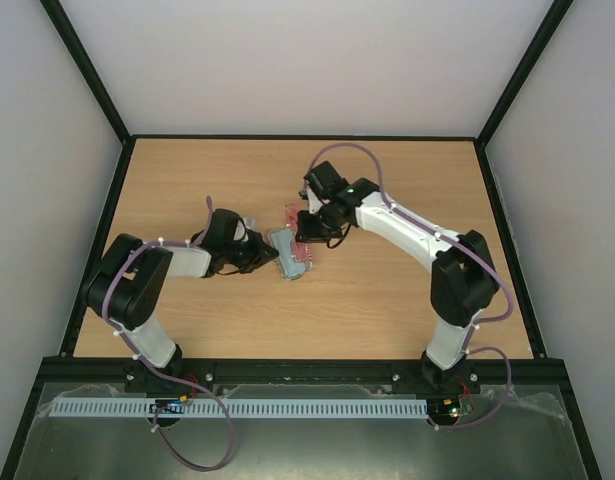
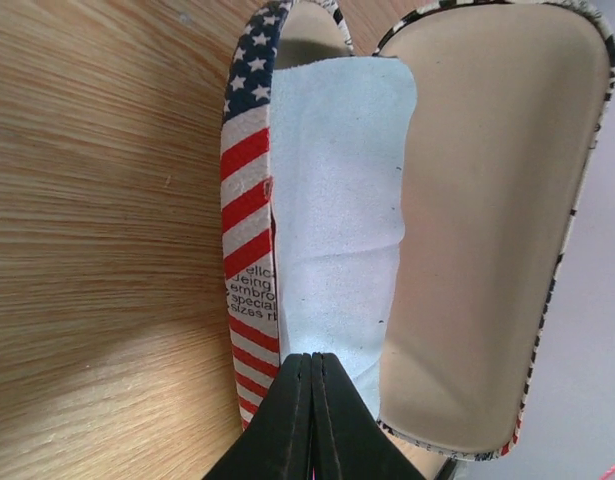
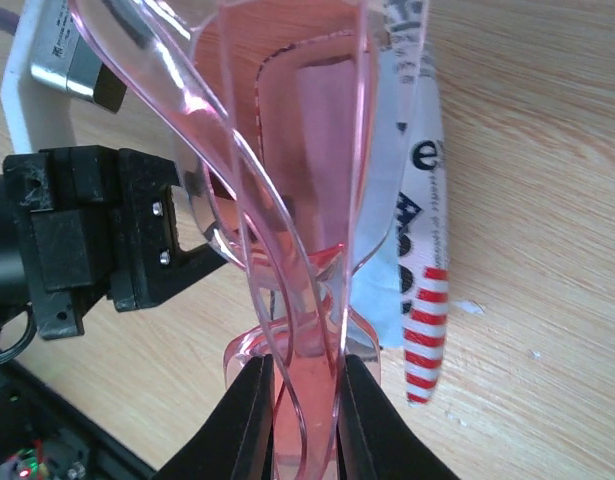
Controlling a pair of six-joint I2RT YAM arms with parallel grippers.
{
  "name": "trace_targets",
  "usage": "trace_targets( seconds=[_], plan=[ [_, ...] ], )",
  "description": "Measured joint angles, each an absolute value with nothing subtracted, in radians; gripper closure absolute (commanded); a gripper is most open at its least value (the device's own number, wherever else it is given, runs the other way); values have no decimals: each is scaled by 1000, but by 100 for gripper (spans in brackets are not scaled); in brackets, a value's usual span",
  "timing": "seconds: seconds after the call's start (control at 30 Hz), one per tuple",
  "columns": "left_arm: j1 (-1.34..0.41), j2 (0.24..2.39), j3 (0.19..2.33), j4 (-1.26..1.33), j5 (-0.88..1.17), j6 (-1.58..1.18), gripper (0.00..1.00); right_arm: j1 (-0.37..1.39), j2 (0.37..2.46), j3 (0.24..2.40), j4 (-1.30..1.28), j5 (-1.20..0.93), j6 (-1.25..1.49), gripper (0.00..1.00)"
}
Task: Organize the sunglasses
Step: Adjust the sunglasses case at the center of the board, then place the sunglasses in the sunglasses case.
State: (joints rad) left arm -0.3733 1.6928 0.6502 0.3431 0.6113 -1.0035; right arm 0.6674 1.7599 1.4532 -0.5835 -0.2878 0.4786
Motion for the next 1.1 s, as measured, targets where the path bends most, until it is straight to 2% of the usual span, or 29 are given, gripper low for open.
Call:
trace_targets(
  seconds=[0.43, 1.1],
  plan=[
    [-342, 1716, 605, 430, 648, -1014, 98, 785, 1988, 1770, -796, -43, 440, 99],
    [-330, 1731, 592, 503, 679, -1016, 98, 822, 2136, 1919, -905, 39, 408, 99]
  ],
)
